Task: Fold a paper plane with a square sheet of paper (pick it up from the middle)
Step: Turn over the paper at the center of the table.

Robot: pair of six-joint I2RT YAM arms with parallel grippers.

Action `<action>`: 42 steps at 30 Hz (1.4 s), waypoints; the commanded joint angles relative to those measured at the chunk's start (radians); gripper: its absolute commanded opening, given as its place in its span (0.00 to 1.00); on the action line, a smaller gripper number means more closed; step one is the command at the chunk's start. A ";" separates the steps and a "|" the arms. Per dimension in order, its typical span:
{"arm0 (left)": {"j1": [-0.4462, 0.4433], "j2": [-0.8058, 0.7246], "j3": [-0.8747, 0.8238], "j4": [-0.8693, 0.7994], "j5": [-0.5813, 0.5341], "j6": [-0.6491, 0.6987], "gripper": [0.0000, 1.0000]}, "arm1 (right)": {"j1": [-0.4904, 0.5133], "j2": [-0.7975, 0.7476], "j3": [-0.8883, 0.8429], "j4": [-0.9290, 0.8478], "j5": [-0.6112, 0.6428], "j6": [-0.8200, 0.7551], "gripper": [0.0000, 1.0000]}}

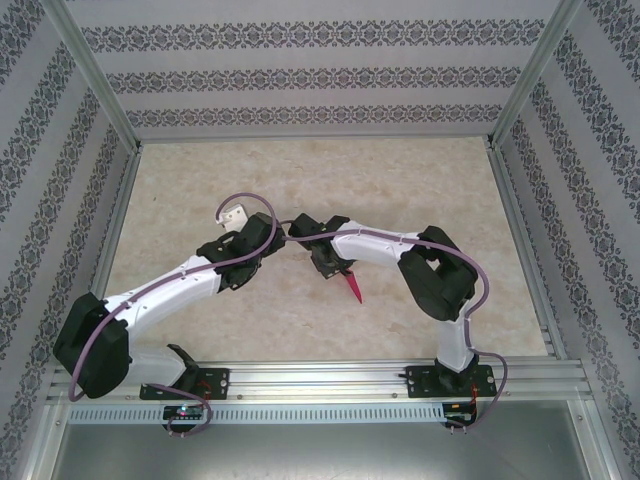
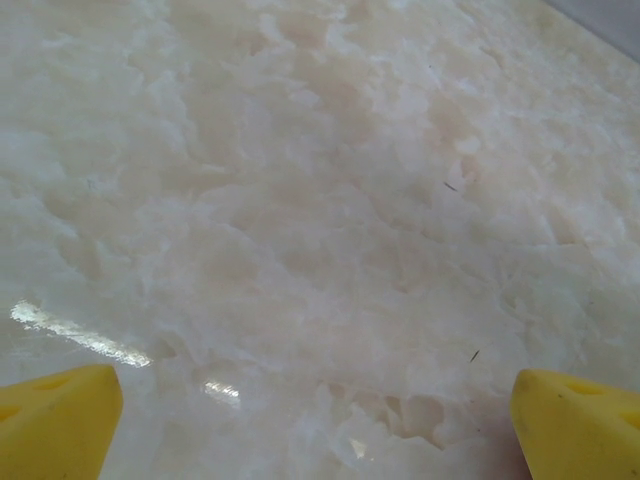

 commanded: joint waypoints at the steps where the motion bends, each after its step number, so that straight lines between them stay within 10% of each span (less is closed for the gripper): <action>1: 0.010 0.000 0.036 -0.035 0.008 -0.024 1.00 | 0.015 0.014 0.027 0.018 -0.041 0.010 0.17; 15: 0.010 -0.006 0.023 0.026 0.151 0.061 1.00 | -0.016 -0.209 -0.036 0.102 -0.296 0.079 0.72; 22: 0.009 -0.007 0.018 0.054 0.181 0.079 1.00 | -0.115 -0.444 -0.230 0.300 -0.493 0.154 0.77; 31: 0.012 0.094 0.021 0.070 0.174 -0.022 1.00 | -0.378 -0.351 -0.349 0.573 -0.965 0.133 0.56; 42: 0.029 0.277 0.123 0.099 0.163 -0.097 1.00 | -0.508 -0.192 -0.316 0.605 -1.112 0.074 0.38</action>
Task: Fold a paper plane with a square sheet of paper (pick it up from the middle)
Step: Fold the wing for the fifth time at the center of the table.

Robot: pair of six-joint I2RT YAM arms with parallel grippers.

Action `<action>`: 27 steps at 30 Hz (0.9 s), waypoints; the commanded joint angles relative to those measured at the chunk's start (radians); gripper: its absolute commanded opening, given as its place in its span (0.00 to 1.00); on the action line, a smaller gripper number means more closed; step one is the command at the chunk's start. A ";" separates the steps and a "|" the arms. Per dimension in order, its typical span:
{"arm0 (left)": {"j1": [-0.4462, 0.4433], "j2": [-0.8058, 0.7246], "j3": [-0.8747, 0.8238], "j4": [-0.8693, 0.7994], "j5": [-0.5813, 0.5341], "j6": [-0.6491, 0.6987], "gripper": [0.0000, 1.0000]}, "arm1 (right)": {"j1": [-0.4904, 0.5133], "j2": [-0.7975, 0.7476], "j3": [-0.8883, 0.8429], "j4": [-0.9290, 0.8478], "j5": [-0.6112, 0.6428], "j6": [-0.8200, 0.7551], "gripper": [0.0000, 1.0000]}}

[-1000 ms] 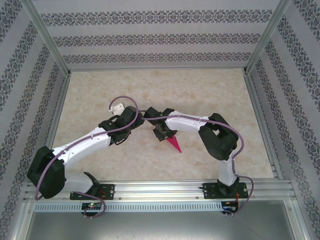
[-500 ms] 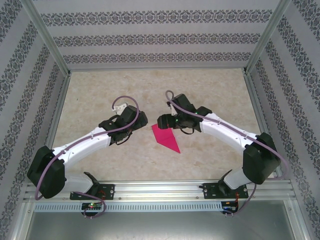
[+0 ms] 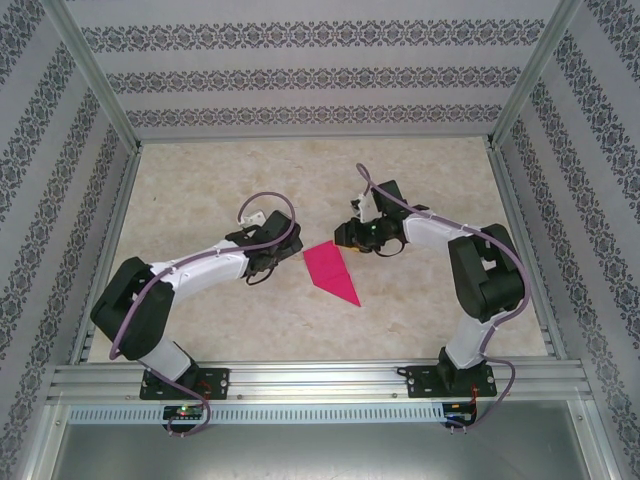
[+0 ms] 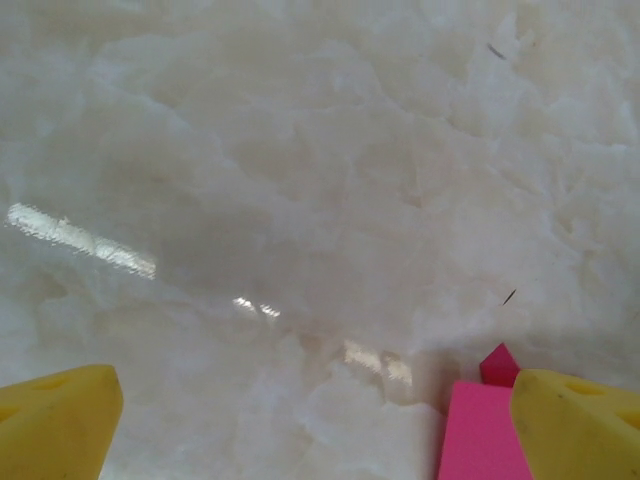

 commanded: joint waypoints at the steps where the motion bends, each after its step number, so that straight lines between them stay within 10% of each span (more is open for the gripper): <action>1: 0.018 0.031 0.053 0.047 -0.004 -0.025 1.00 | -0.020 0.005 -0.007 0.065 -0.069 -0.021 0.38; 27: -0.014 -0.108 -0.106 0.350 0.306 0.178 0.99 | -0.018 -0.316 -0.278 0.082 0.055 0.137 0.34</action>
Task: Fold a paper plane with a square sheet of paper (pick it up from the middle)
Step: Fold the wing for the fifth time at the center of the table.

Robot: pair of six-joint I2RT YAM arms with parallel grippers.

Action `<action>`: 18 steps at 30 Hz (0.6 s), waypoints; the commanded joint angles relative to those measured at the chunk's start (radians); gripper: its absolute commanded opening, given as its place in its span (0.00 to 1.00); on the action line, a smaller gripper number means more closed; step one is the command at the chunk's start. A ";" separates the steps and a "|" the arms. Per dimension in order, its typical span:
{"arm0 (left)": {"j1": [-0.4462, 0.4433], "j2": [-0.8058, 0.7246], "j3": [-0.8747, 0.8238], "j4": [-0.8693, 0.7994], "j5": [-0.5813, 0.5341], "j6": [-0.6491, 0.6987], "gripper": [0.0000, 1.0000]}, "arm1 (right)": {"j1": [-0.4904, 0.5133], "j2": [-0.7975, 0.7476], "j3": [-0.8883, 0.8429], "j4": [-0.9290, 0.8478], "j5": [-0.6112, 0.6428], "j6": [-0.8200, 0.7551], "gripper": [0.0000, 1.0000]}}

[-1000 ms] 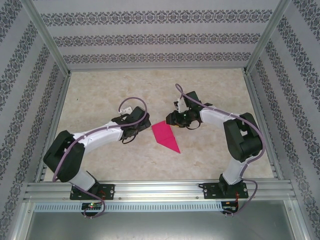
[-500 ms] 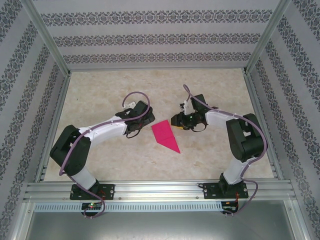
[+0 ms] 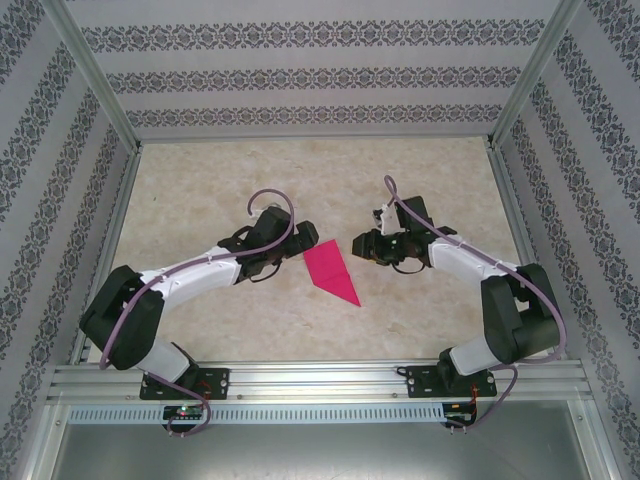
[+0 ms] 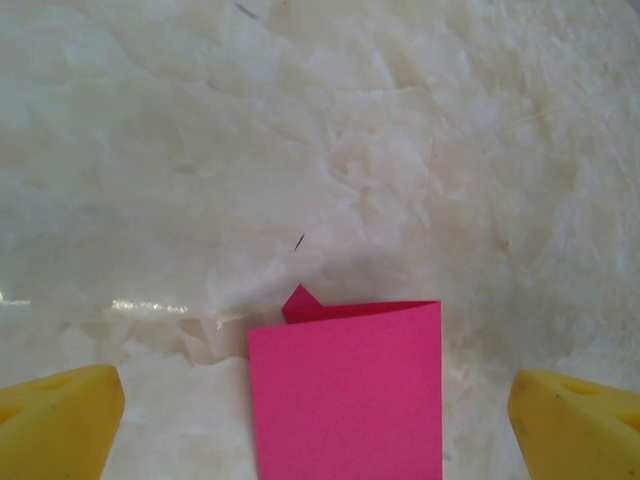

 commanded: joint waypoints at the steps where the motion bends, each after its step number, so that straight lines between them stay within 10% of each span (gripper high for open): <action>1: -0.015 -0.035 -0.025 0.075 0.052 0.046 0.99 | 0.027 -0.020 -0.027 0.057 0.013 0.077 0.33; 18: -0.051 -0.013 -0.109 0.165 0.113 0.012 0.99 | 0.095 -0.024 -0.003 -0.041 0.044 0.032 0.25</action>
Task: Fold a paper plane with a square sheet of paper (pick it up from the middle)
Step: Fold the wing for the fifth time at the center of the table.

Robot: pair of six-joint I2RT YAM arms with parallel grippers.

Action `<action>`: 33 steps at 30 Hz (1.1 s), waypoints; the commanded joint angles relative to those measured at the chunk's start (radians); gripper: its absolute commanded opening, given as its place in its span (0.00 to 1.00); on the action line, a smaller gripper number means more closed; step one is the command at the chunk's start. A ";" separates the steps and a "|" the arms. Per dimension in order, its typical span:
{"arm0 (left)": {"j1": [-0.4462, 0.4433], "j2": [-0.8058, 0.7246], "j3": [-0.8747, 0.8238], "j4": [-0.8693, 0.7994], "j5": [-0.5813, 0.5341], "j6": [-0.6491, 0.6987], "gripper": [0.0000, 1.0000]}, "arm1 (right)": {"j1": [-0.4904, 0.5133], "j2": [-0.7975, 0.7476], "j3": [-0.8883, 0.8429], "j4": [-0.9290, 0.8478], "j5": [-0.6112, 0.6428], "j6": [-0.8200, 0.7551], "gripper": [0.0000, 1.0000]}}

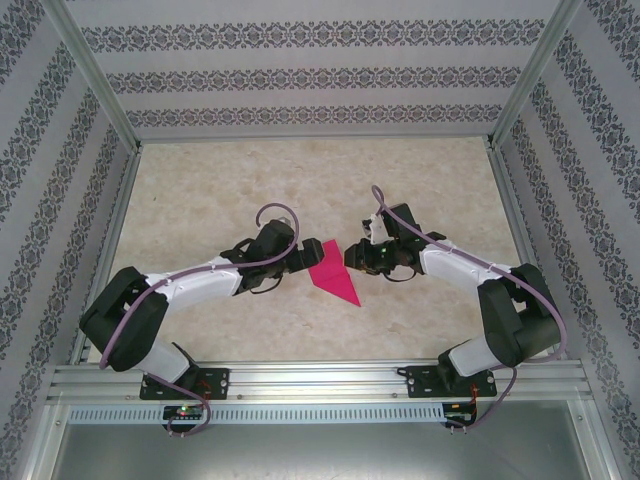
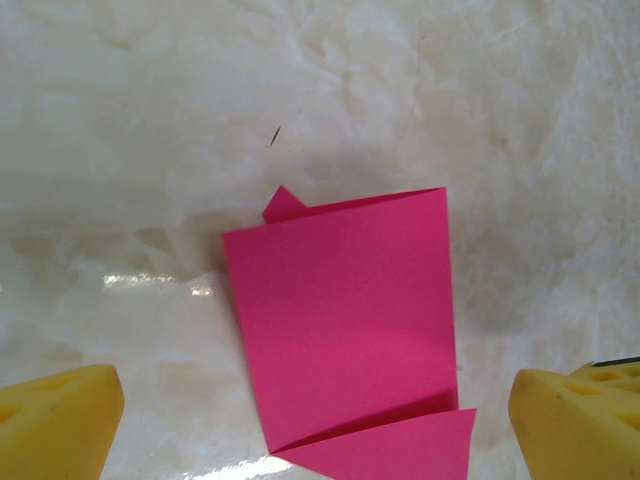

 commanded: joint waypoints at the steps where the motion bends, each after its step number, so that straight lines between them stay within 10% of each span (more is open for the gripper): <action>1: -0.014 -0.008 -0.015 0.078 0.011 -0.025 0.99 | -0.001 -0.016 0.018 -0.022 -0.003 -0.021 0.24; 33: -0.025 0.053 0.035 0.053 0.051 -0.006 0.99 | 0.054 0.061 0.034 0.052 -0.030 0.011 0.22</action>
